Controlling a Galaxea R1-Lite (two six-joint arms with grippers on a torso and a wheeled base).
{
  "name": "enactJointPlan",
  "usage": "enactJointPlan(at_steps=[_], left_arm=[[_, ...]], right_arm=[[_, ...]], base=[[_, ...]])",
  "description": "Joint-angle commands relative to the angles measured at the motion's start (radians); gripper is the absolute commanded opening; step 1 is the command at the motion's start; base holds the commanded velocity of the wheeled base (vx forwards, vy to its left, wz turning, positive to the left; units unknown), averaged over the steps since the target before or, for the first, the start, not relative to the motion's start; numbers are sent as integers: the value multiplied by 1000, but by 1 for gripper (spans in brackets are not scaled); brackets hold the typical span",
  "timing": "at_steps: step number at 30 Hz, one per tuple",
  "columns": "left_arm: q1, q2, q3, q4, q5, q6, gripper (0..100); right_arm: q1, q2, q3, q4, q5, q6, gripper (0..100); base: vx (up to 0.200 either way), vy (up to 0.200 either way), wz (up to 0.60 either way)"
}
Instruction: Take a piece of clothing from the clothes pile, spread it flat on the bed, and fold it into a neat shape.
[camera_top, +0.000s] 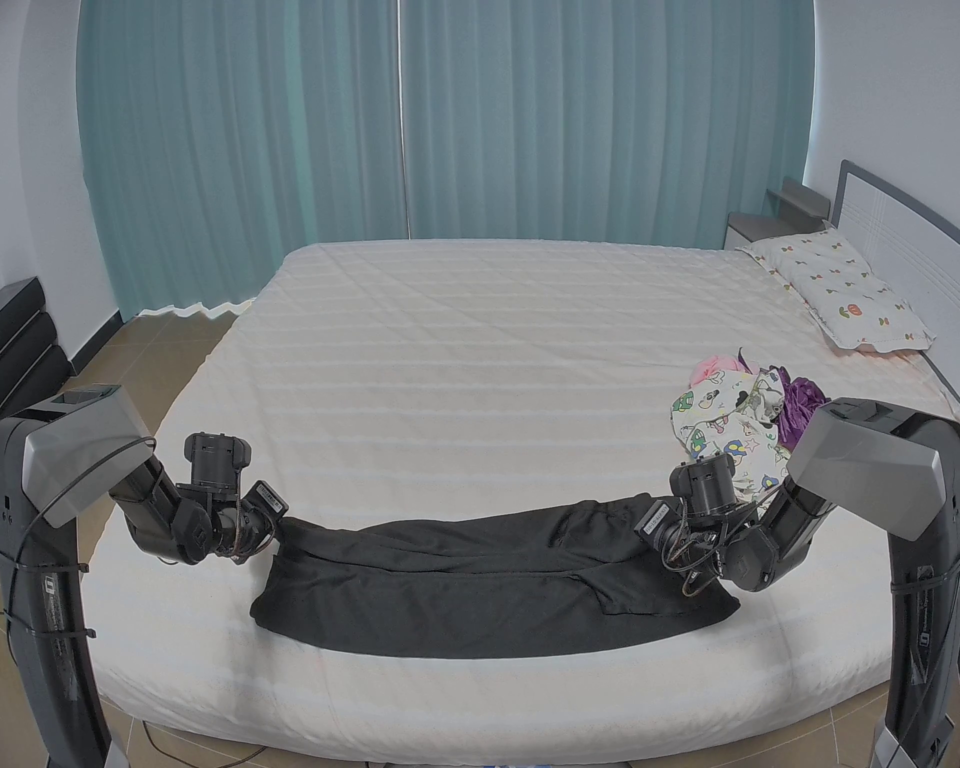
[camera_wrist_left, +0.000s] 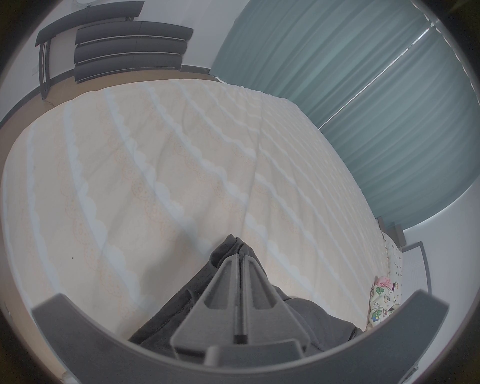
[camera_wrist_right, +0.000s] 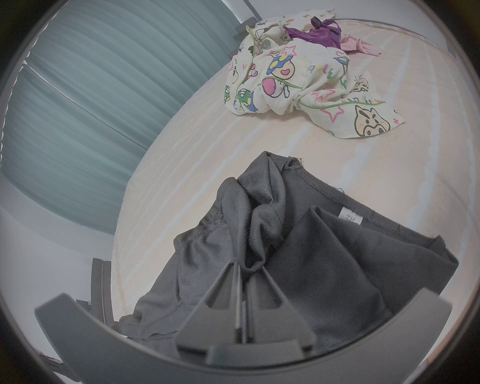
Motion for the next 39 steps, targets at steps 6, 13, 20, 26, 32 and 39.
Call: enactJointPlan(at_steps=[6, 13, 20, 26, 32, 39], left_arm=[[3, -52, -7, 5, 0, 0, 0], [7, -53, -114, 23, 2, 6, 0], [15, -57, -116, -45, 43, -60, 0], [15, -15, -44, -124, 49, -37, 0], [11, 16, 12, -126, 52, 6, 0], [9, 11, 105, -138, 49, 100, 0]], right_arm=[[-23, -42, -62, -2, -2, 0, 0], [-56, -45, -202, -15, -13, 3, 0], [-67, -20, -191, -173, -67, -4, 0], [-63, 14, -96, -196, -31, -53, 0], [-61, 41, -68, -194, -24, -77, 0], [-61, 38, -24, -188, -11, -128, 0]], base=[[0, 0, 0], [0, 0, 0], [0, 0, 0], [0, 0, 0], [0, 0, 0], [0, 0, 0]])
